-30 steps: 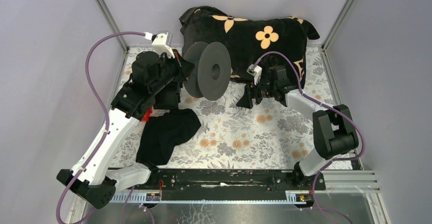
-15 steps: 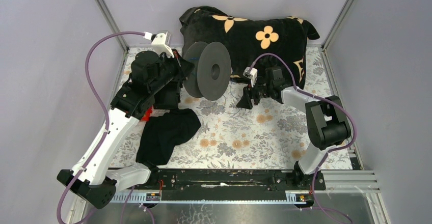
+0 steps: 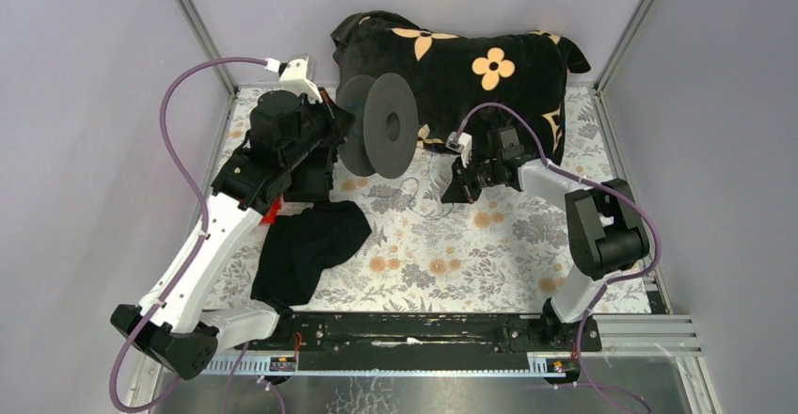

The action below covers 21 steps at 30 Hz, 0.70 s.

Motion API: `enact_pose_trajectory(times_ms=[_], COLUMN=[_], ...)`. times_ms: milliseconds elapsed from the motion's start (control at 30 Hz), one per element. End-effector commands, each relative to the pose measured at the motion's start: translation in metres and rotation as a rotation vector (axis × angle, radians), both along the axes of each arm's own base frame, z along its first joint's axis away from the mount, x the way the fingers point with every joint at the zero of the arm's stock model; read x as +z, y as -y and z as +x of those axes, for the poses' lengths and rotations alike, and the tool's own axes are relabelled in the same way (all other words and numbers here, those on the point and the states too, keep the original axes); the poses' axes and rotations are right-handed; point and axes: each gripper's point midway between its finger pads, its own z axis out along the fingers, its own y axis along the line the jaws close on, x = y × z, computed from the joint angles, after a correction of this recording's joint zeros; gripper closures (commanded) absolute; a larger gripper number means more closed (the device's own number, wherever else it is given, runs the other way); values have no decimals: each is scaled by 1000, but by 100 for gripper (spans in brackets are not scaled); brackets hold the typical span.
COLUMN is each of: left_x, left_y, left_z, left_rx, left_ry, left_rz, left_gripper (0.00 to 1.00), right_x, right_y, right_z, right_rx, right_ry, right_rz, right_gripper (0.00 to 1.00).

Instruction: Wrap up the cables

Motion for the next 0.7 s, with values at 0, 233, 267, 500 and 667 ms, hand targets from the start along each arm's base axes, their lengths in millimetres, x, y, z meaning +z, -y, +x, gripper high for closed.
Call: enact_pose_trajectory(times_ms=[0,233,267,500,667], left_x=[46,48,46,37,27], left_y=[-10,-19,-21,-39,-46], left_z=[18,27,28,34,38], left_rx=[96,173,184,286,326], left_ry=[138,134,127,99,99], left_rz=[-79,-98,-103,-116,-84], left_gripper=[100,100,100,100,100], right_x=[45,57,56,60,81], right_y=[-15,-35,-39,-61,-75], right_z=[-26,-76,-85,-127,-152], right_rx=[86,180,205,377,499], right_ry=[79,111,112,122,131], right_rz=[29,23,21,-35,-58], right_gripper=[100,100,100,100,100])
